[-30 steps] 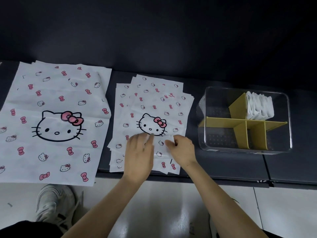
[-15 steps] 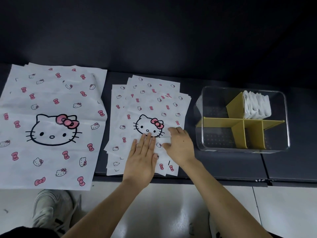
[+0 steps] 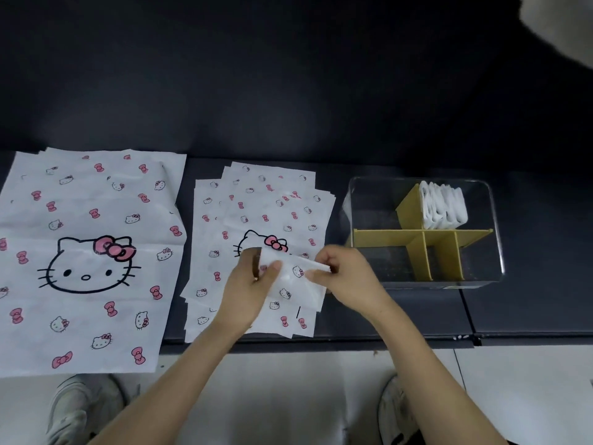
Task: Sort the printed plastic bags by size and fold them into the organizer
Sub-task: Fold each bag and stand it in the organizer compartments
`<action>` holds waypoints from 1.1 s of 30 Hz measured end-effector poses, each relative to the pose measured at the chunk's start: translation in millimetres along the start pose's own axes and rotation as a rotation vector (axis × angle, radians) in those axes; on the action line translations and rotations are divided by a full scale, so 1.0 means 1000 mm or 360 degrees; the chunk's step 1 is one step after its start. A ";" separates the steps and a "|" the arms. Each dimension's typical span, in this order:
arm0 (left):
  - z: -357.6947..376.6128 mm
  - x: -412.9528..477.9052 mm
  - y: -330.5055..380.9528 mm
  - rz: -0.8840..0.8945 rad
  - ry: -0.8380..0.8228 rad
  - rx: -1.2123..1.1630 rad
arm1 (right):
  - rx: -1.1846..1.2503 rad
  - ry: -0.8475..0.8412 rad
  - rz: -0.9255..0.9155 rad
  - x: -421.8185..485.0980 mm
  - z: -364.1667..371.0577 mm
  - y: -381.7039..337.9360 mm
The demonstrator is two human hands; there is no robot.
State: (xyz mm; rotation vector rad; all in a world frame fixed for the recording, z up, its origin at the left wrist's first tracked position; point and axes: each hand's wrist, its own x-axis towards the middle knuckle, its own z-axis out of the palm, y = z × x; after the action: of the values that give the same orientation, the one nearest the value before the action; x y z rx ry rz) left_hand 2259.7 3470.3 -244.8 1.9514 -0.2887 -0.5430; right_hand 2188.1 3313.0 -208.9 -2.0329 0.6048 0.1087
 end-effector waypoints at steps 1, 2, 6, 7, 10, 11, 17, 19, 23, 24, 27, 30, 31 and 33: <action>0.004 0.002 0.010 -0.0028 -0.0044 -0.0156 | 0.0127 0.0055 0.0007 -0.008 -0.012 -0.001; 0.011 0.003 0.021 -0.0019 -0.0072 -0.0291 | 0.0280 0.0120 0.0019 -0.016 -0.024 -0.001; 0.056 -0.001 0.071 0.0019 -0.0121 -0.0599 | 0.1184 0.0390 0.0156 -0.044 -0.062 0.014; 0.070 -0.001 0.082 0.0035 -0.0155 -0.0622 | 0.1291 0.0498 0.0163 -0.049 -0.069 0.019; 0.111 0.002 0.107 0.0089 -0.0351 -0.0520 | 0.1294 0.0917 0.0222 -0.061 -0.097 0.036; 0.122 0.006 0.113 0.0132 -0.0399 -0.0445 | 0.1284 0.1062 0.0261 -0.063 -0.110 0.042; 0.177 0.048 0.141 0.0986 -0.0267 0.0703 | 0.0734 0.1670 0.0387 -0.056 -0.189 0.083; 0.196 0.062 0.148 0.1318 -0.0328 0.1075 | 0.0483 0.1721 0.0395 -0.043 -0.202 0.090; 0.218 0.080 0.161 0.1482 -0.0591 0.1894 | 0.0023 0.1668 0.0358 -0.013 -0.213 0.095; 0.220 0.083 0.162 0.1484 -0.0585 0.1999 | -0.0041 0.1597 0.0325 -0.008 -0.214 0.095; 0.215 0.094 0.146 0.1455 -0.0524 0.1885 | -0.0119 0.1441 0.0233 0.002 -0.214 0.095; 0.207 0.100 0.128 0.1578 -0.0434 0.1651 | -0.0256 0.1373 0.0169 0.010 -0.210 0.093; 0.204 0.101 0.126 0.1599 -0.0443 0.1619 | -0.0303 0.1341 0.0161 0.013 -0.209 0.092; 0.202 0.098 0.124 0.1582 -0.0466 0.1562 | -0.0364 0.1301 0.0145 0.017 -0.210 0.089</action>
State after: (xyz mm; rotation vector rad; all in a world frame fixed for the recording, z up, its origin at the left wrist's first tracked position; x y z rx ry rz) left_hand 2250.4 3214.6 -228.3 2.2416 -1.8594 0.0326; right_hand 2126.9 3095.4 -175.3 -2.2369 1.2292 -0.6577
